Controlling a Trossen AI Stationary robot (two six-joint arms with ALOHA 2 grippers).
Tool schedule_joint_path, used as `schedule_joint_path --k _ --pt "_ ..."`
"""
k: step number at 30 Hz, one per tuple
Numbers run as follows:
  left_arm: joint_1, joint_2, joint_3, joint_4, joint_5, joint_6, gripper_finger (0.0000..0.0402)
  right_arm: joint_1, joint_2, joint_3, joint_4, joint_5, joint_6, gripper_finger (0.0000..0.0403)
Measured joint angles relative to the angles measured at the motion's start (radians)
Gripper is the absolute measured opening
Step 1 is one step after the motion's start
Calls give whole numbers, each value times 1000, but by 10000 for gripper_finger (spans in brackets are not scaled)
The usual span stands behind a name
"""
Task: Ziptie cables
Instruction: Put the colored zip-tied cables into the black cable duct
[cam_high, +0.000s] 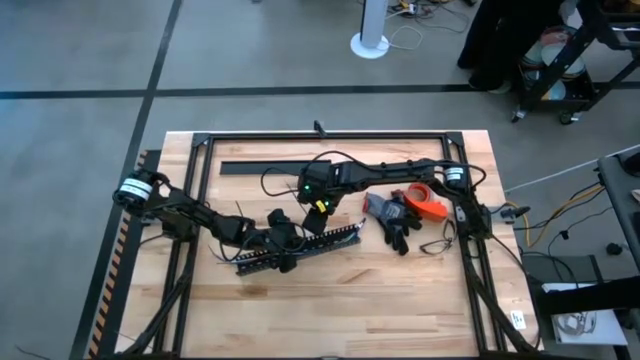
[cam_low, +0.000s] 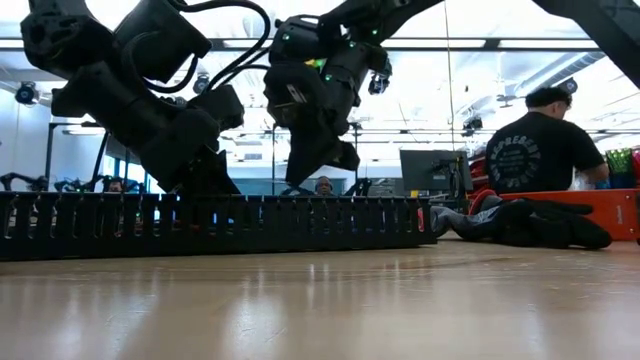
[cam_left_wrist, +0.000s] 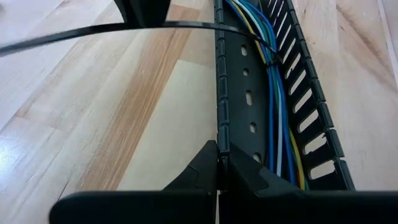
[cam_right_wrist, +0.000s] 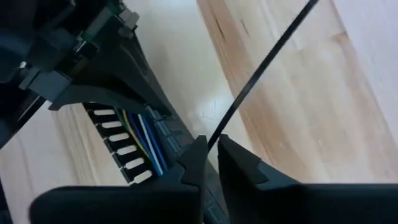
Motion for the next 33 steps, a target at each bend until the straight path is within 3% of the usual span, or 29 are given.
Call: schedule_joint_path --k 9,15,33 --pt "0 0 -1 2 0 0 0 0 8 0 5 -25 2 65" --pt "0 0 -1 4 0 0 0 0 21 -2 26 -19 20 14" --pt "1 0 -1 6 0 -23 0 81 18 -4 0 262 395 0"
